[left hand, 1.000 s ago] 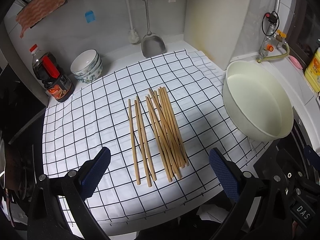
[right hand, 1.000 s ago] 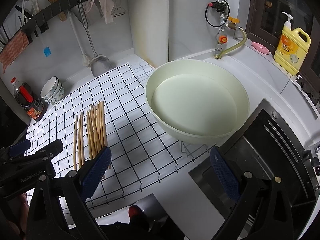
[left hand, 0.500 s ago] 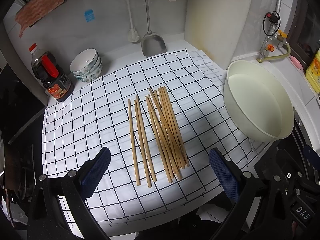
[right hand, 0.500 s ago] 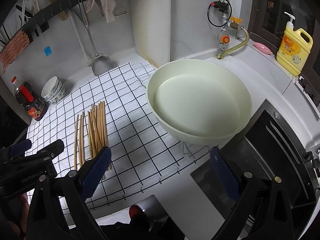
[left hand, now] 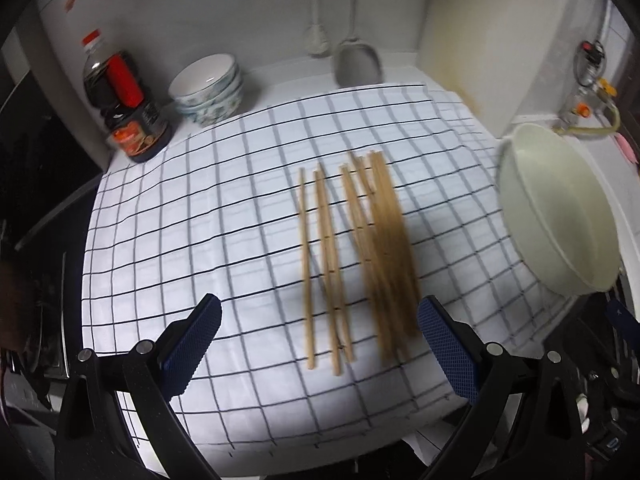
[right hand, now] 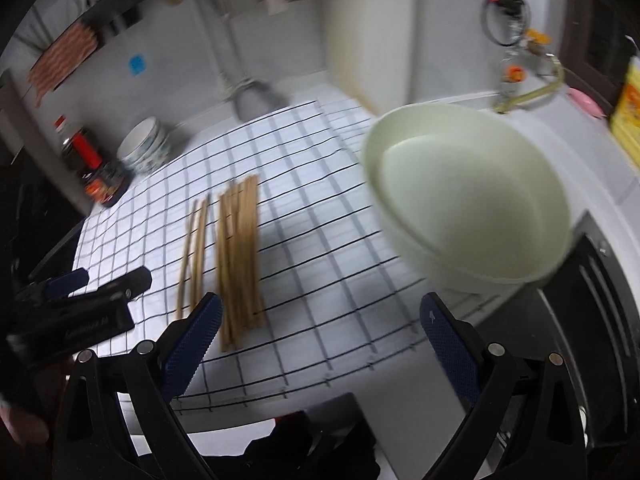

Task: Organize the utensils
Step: 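Lower both tools toward the wooden chopstick bundle on the cloth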

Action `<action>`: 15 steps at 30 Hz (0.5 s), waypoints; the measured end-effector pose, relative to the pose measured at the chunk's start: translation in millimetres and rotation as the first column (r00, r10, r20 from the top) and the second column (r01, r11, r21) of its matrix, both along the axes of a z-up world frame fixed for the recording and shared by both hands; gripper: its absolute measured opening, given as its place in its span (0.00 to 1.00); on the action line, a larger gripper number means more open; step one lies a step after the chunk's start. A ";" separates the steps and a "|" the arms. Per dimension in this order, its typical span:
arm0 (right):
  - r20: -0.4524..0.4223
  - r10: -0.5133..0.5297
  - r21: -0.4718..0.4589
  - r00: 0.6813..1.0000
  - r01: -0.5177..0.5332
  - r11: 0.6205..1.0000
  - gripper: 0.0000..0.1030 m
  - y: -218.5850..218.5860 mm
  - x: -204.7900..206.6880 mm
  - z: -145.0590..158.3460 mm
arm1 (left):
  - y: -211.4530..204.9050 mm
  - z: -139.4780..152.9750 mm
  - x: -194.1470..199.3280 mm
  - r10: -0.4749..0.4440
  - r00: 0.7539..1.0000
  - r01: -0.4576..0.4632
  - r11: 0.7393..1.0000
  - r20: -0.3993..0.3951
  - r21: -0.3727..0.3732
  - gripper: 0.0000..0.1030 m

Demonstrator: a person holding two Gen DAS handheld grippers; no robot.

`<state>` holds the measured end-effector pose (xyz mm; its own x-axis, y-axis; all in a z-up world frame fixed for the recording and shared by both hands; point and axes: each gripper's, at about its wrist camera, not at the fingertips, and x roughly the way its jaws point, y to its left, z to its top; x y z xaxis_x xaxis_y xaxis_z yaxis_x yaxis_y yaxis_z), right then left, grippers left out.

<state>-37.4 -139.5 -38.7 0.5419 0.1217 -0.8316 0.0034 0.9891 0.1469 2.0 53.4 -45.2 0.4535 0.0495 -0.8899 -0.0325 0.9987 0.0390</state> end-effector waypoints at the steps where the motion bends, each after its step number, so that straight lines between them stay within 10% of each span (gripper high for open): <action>1: 0.000 0.013 0.002 1.000 -0.013 1.000 0.92 3.3 2.6 -4.3 | 6.8 -6.6 1.7 0.014 1.000 -0.014 1.000 0.001 0.016 0.94; 15: -0.019 0.075 -0.036 0.997 -0.076 0.996 0.92 42.1 65.7 -74.6 | 43.6 -71.8 32.8 0.021 1.000 -0.021 0.999 0.011 0.044 0.94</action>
<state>28.3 -97.5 -113.2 0.5174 0.1309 -0.8457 -0.0692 0.9914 0.1111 34.8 96.9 -117.0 0.4610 0.0987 -0.8819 -0.0542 0.9951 0.0830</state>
